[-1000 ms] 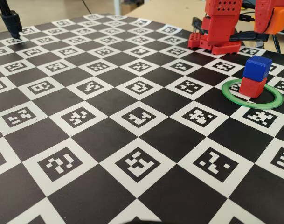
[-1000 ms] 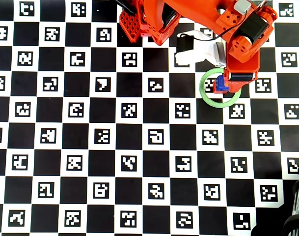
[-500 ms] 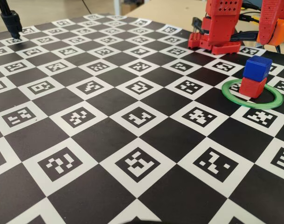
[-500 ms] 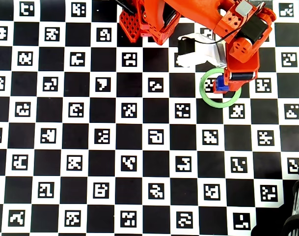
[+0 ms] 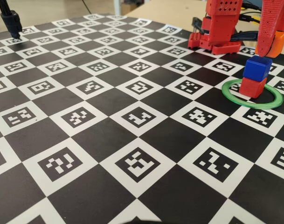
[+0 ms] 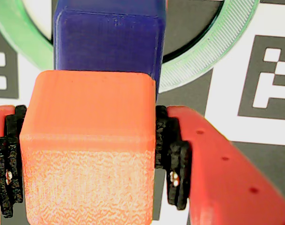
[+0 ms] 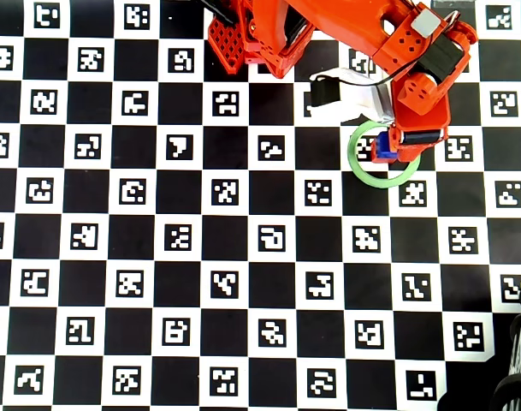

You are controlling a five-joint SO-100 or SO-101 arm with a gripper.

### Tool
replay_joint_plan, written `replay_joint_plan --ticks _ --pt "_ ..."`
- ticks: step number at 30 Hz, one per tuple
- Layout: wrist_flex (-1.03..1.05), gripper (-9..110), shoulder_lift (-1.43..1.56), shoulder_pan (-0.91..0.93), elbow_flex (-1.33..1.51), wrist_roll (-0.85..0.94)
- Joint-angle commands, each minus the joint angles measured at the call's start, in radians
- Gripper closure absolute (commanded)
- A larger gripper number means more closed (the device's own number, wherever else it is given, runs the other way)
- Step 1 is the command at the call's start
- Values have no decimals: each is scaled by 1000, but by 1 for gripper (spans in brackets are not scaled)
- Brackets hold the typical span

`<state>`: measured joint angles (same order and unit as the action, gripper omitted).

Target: Grab the red cube then put it in the green circle then put the blue cube on top and finally the orange cube on top

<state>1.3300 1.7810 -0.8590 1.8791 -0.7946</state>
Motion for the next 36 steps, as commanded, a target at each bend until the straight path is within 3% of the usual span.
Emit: replay_joint_plan --ticks 1,36 --pt "9 94 20 15 -25 6" --pt "-11 94 40 48 31 34"
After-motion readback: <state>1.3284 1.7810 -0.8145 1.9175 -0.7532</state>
